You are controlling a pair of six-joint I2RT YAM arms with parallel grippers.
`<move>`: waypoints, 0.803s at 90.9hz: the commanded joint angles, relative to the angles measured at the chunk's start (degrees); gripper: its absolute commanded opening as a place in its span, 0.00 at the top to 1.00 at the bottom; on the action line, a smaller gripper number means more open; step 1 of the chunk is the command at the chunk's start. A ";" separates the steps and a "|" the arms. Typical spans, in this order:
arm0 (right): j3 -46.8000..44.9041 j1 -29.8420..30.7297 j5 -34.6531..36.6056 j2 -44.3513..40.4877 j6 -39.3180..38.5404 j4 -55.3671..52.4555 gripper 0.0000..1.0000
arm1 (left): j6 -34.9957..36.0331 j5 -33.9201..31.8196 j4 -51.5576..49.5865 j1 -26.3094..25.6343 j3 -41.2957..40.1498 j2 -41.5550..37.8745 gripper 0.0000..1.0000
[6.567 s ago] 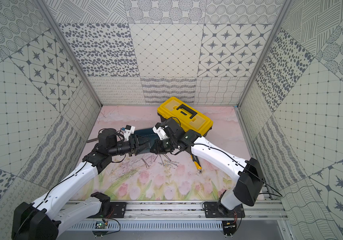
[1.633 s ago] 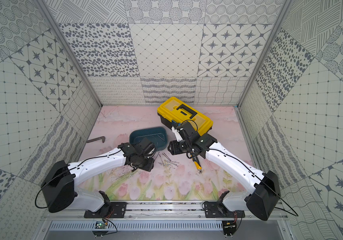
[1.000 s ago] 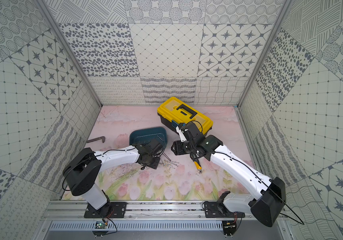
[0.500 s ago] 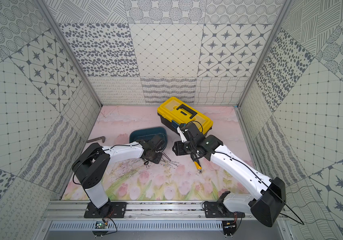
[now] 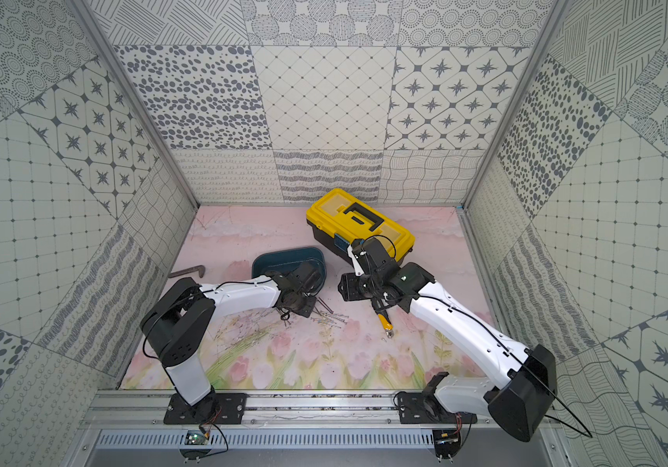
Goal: Put the nails on the desktop into the storage box
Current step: Pick up the nail from the center of the board.
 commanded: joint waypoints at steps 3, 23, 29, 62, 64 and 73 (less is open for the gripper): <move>0.14 -0.22 1.48 -1.78 0.25 0.70 0.49 | -1.57 4.12 -11.72 0.19 -0.45 1.49 1.00; -0.40 -0.25 0.86 -1.82 0.37 2.10 0.49 | -3.65 7.51 -17.33 0.15 2.13 -2.12 1.00; -0.88 -0.25 0.47 -1.85 0.64 3.02 0.49 | -4.74 8.19 -18.80 0.17 2.72 -4.33 1.00; -1.58 -0.28 -2.62 -0.95 1.43 6.70 0.49 | -9.87 13.72 -24.11 0.47 3.53 -15.08 1.00; -1.35 -0.35 -3.36 -0.81 1.62 7.20 0.48 | -10.24 14.12 -24.04 0.51 3.49 -16.04 1.00; 0.25 -0.64 -7.17 1.02 3.04 8.96 0.48 | -12.64 16.68 -22.57 2.04 3.12 -20.35 1.00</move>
